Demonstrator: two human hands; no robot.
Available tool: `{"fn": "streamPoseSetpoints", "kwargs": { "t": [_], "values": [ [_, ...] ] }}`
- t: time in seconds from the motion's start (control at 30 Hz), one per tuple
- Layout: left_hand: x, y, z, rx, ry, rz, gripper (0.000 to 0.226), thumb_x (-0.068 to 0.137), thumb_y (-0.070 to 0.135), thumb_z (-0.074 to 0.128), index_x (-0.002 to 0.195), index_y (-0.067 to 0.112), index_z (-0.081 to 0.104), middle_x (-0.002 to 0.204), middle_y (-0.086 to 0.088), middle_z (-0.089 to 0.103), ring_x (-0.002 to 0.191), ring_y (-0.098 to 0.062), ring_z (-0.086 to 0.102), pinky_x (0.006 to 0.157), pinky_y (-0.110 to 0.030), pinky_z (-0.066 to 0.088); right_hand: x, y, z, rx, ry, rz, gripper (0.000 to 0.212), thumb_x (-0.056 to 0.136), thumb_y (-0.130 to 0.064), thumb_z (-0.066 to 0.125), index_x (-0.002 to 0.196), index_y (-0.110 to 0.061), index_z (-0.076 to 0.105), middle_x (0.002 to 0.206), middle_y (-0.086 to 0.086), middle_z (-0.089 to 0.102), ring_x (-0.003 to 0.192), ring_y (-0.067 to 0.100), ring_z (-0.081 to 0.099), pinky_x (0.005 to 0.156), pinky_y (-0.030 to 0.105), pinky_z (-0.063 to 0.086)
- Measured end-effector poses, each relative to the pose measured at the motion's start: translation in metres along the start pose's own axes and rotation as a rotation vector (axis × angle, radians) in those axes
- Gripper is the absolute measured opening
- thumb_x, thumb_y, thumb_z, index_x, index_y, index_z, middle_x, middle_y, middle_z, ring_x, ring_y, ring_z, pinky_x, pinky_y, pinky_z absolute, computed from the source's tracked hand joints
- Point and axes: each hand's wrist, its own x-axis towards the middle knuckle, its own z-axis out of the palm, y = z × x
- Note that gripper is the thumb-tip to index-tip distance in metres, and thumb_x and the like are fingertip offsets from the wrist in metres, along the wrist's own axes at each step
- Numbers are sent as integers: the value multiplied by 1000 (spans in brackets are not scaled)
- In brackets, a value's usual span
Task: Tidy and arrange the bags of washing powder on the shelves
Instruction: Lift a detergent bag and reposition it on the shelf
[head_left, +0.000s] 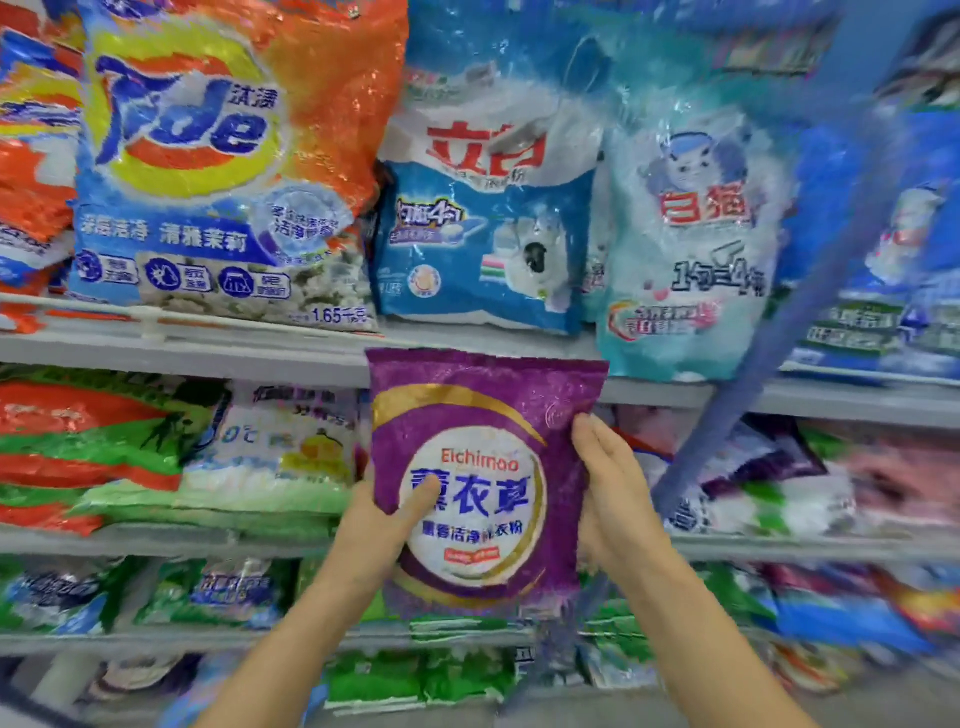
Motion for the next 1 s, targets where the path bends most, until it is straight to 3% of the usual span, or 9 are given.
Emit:
{"fn": "streamPoseSetpoints", "kwargs": {
  "t": [0.1,0.23,0.3,0.47,0.6,0.7,0.77,0.9,1.0],
  "values": [
    [-15,3,51,13,-35,-2,30,60,42,68,83,23,68,74,7,75,67,-10,71,51,-17,52,-18,-33,-48,52,58,-86,27,77,-30,61,100,-18,68,95,2,72,85,13,68,69,26,56],
    [-38,6,124,42,-129,11,23,59,46,67,70,26,71,69,6,74,63,-12,71,48,-18,52,-51,-80,-109,-205,174,-254,22,80,-38,56,74,-26,73,77,-6,72,73,10,66,69,27,53],
    [-52,6,161,39,-188,45,26,59,47,68,75,26,70,69,8,74,62,-10,70,47,-16,50,-70,-102,-142,-283,258,-284,26,82,-38,55,68,-23,70,70,-4,68,67,13,62,69,33,49],
    [-74,-6,247,-12,-309,15,28,58,45,67,83,31,65,67,18,71,62,-1,69,48,-12,49,-120,-158,-208,-378,298,-281,36,97,-22,48,70,-15,70,71,3,69,67,16,63,62,28,51],
    [-89,-23,303,-161,-429,-114,59,42,62,79,89,28,71,80,4,76,66,-10,72,49,-20,54,-149,-195,-244,-398,318,-319,42,97,-20,47,88,20,51,80,34,56,77,29,49,73,43,39],
    [-101,-36,344,-243,-541,-121,92,24,60,90,102,22,61,89,3,76,78,-12,72,58,-22,56,-166,-216,-273,-370,349,-359,47,97,-20,46,90,26,44,78,42,48,81,29,43,73,43,33],
    [-108,-43,371,-227,-623,-129,103,19,51,94,108,13,59,92,-1,75,83,-18,72,62,-24,57,-174,-229,-297,-362,380,-362,48,97,-22,46,89,25,43,76,35,45,83,28,43,74,44,34],
    [-115,-45,431,-187,-785,-127,90,33,45,95,111,16,63,105,-7,73,96,-24,70,70,-26,57,-180,-253,-352,-375,468,-364,46,98,-24,46,91,21,47,89,46,50,79,35,52,79,50,44],
    [-105,-43,480,-167,-780,-82,63,44,34,92,101,20,69,100,-5,74,90,-21,71,66,-23,56,-173,-273,-406,-373,547,-349,35,96,-24,48,78,-3,68,87,19,70,81,30,65,83,47,52]
  ]
}}
